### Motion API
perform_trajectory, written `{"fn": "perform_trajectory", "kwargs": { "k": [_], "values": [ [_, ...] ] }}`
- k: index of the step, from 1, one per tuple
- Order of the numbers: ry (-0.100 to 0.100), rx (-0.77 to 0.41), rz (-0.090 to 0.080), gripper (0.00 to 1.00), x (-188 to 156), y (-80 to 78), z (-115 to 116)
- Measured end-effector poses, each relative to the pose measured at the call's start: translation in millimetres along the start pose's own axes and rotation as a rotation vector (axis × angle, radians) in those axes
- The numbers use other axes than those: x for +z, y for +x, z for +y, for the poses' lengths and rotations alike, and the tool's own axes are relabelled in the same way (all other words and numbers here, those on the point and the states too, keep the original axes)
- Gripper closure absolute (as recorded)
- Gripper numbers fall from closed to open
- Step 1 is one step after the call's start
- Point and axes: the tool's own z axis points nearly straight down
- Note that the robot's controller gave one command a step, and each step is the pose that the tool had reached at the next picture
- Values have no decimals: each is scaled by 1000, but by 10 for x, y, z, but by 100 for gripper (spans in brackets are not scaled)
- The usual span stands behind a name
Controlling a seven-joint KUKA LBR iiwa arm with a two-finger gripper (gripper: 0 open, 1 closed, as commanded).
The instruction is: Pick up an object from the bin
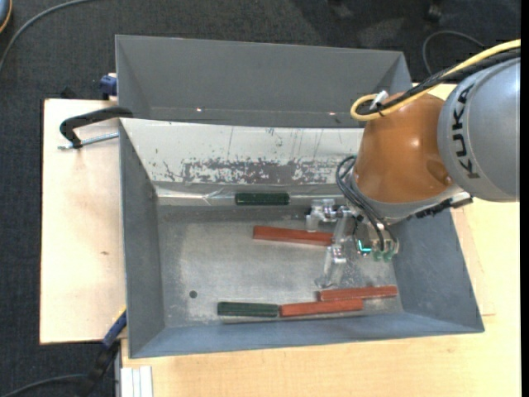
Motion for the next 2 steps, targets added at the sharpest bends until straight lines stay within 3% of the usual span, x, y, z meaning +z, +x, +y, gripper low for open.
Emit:
{"fn": "perform_trajectory", "kwargs": {
  "k": [1, 2],
  "values": [
    [-1, 112, -15, 0, 808, -482, -535],
    [0, 110, -25, 100, 744, -510, -521]
  ]
}}
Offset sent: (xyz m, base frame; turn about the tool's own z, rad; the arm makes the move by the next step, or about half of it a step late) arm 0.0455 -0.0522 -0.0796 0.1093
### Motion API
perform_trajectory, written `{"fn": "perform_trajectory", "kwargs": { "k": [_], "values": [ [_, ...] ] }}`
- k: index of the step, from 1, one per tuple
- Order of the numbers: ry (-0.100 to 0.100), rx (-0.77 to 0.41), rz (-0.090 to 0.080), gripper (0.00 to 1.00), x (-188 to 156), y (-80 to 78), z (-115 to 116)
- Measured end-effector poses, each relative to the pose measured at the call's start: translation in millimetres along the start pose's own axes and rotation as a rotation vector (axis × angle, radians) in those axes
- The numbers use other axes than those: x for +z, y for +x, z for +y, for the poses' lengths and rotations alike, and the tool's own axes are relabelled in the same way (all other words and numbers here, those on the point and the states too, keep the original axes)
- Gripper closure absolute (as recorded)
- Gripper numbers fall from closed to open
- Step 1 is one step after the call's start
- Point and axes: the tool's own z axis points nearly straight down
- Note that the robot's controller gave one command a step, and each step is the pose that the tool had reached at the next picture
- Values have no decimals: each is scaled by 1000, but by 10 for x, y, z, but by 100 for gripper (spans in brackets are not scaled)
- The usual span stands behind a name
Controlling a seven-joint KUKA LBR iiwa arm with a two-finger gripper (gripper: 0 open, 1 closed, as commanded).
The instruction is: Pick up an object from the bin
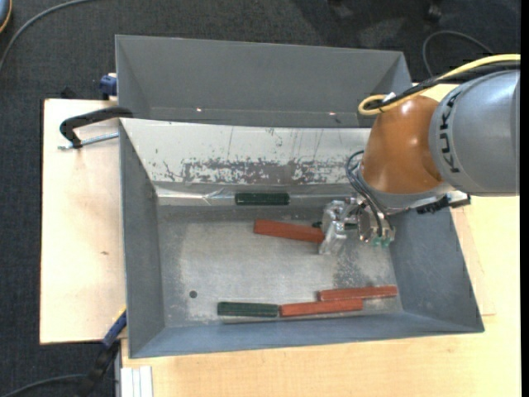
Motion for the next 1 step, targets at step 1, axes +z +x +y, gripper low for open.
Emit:
{"fn": "perform_trajectory", "kwargs": {
  "k": [1],
  "values": [
    [0, 0, 0, 100, 1, 1, 0]
  ]
}}
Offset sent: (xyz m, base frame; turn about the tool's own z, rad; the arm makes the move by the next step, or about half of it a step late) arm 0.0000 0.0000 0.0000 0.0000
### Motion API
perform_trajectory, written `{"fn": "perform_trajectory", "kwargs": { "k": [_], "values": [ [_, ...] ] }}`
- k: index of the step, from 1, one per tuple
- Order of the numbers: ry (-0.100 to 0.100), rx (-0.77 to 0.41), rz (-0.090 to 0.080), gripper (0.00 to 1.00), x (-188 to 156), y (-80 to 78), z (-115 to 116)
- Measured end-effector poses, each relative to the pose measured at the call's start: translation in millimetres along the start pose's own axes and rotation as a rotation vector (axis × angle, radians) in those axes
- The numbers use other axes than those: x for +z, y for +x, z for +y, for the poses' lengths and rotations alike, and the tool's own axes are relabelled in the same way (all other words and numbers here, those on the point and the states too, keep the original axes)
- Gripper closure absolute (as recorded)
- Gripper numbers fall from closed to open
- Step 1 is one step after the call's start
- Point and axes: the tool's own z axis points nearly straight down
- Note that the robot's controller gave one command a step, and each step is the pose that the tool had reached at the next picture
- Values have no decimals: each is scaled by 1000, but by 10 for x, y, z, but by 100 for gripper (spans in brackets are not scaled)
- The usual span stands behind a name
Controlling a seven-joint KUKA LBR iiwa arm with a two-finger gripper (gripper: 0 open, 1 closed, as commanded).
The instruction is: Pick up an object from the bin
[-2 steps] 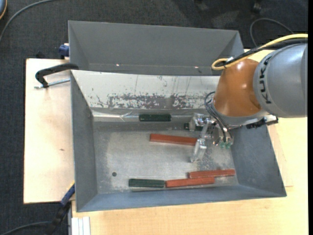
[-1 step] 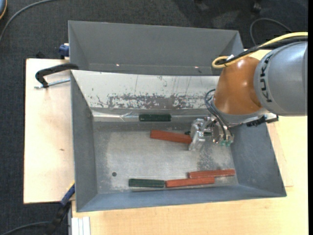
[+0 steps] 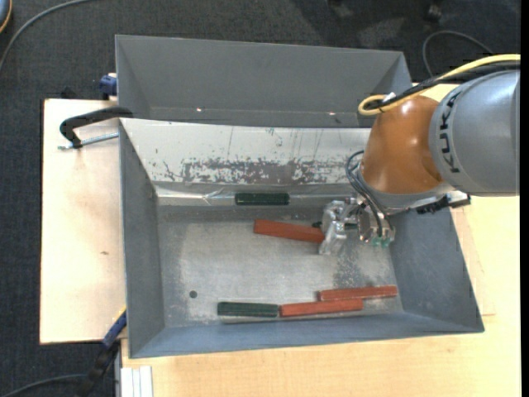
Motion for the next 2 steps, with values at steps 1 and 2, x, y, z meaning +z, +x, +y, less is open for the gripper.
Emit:
{"fn": "perform_trajectory", "kwargs": {
  "k": [1, 2],
  "values": [
    [0, 0, 0, 100, 1, 1, 0],
    [0, 0, 1, 100, 2, 2, 0]
  ]
}}
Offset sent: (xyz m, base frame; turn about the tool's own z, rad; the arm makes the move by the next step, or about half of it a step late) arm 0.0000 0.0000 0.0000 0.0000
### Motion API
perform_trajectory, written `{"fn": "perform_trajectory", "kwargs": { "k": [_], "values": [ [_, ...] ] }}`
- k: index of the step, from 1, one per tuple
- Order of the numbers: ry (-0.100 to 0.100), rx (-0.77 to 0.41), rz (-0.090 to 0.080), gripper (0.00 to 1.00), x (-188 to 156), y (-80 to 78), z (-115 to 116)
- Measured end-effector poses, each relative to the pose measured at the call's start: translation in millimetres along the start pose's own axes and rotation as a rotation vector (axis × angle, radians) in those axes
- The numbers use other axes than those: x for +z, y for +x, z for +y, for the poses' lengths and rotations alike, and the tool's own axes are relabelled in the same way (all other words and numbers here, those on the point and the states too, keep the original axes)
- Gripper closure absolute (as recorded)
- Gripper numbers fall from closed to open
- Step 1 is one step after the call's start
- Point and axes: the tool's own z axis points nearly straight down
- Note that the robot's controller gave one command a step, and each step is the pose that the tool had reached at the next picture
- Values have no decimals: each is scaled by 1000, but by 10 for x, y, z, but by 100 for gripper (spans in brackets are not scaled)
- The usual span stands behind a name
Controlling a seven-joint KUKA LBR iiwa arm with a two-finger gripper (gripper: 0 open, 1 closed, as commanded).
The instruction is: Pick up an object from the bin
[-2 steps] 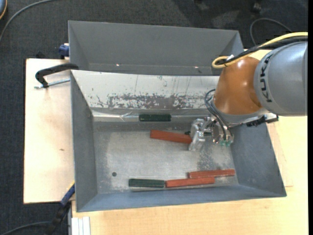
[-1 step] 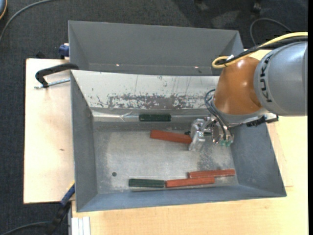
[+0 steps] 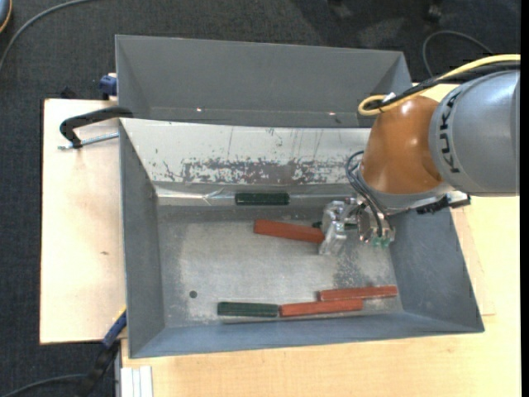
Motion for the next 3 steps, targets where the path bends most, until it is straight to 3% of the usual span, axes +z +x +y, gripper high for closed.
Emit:
{"fn": "perform_trajectory", "kwargs": {
  "k": [3],
  "values": [
    [0, 0, 1, 100, 4, 4, 0]
  ]
}}
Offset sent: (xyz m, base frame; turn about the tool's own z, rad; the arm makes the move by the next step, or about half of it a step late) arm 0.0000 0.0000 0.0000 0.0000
